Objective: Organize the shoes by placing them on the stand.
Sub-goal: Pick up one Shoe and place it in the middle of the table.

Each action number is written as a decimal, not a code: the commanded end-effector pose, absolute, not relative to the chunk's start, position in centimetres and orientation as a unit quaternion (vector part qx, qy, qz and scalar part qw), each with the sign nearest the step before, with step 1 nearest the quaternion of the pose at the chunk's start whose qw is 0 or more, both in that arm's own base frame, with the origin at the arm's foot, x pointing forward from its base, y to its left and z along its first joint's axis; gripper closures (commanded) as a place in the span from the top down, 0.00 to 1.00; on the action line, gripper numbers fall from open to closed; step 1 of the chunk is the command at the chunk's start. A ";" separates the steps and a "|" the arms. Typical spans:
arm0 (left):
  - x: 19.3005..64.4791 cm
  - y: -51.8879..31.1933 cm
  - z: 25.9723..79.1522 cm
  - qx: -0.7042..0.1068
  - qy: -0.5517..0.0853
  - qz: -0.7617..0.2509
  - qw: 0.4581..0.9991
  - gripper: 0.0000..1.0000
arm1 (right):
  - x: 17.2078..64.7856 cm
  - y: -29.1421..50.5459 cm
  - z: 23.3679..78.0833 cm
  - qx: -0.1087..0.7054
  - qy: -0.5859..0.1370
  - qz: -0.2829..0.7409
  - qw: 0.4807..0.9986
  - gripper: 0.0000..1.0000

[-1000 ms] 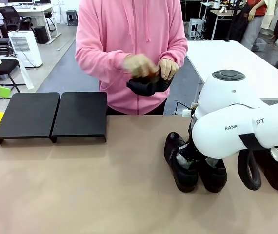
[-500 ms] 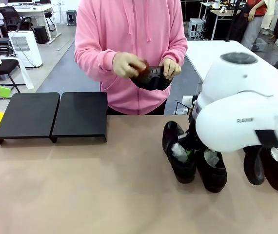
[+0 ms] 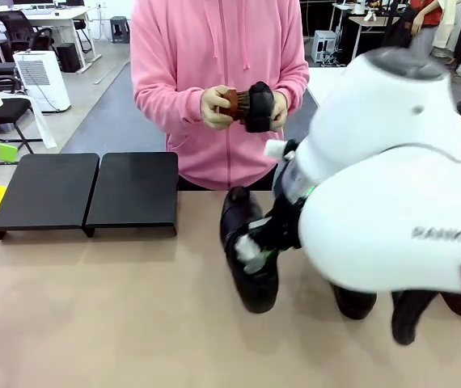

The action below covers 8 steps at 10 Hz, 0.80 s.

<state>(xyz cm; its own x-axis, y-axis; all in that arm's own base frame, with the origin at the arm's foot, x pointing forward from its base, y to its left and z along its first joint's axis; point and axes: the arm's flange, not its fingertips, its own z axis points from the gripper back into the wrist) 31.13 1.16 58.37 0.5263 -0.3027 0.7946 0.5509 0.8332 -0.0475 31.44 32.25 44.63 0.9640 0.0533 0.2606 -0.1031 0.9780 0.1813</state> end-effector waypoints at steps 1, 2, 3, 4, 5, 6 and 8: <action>31.1 1.3 58.4 -0.150 -0.419 -0.254 0.859 1.00 | 31.8 37.0 41.9 0.117 -0.131 0.027 0.984 0.00; 31.1 1.3 58.4 -0.150 -0.419 -0.254 0.859 1.00 | 31.2 38.4 40.9 0.124 -0.140 0.026 0.982 0.00; 31.1 1.3 58.4 -0.150 -0.419 -0.254 0.859 1.00 | 31.3 38.7 40.5 0.124 -0.152 0.011 0.980 0.00; 31.1 1.3 58.4 -0.150 -0.419 -0.254 0.859 1.00 | 31.6 38.8 39.7 0.126 -0.134 0.004 0.983 0.00; 31.1 1.3 58.4 -0.150 -0.419 -0.254 0.859 1.00 | 31.8 38.8 38.7 0.137 -0.127 -0.007 0.982 0.00; 31.1 1.3 58.4 -0.150 -0.419 -0.254 0.859 1.00 | 31.9 39.1 37.3 0.148 -0.135 -0.004 0.980 0.00; 31.1 1.3 58.4 -0.150 -0.419 -0.254 0.859 1.00 | 31.9 39.4 35.6 0.165 -0.102 0.006 0.981 0.00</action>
<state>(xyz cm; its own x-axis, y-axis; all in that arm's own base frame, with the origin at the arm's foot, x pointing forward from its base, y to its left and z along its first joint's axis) 31.12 1.16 58.38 0.5263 -0.3028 0.7946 0.5507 0.8334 -0.0472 31.59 38.25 35.79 0.9783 -0.0154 0.2065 -0.0450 0.9576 0.2845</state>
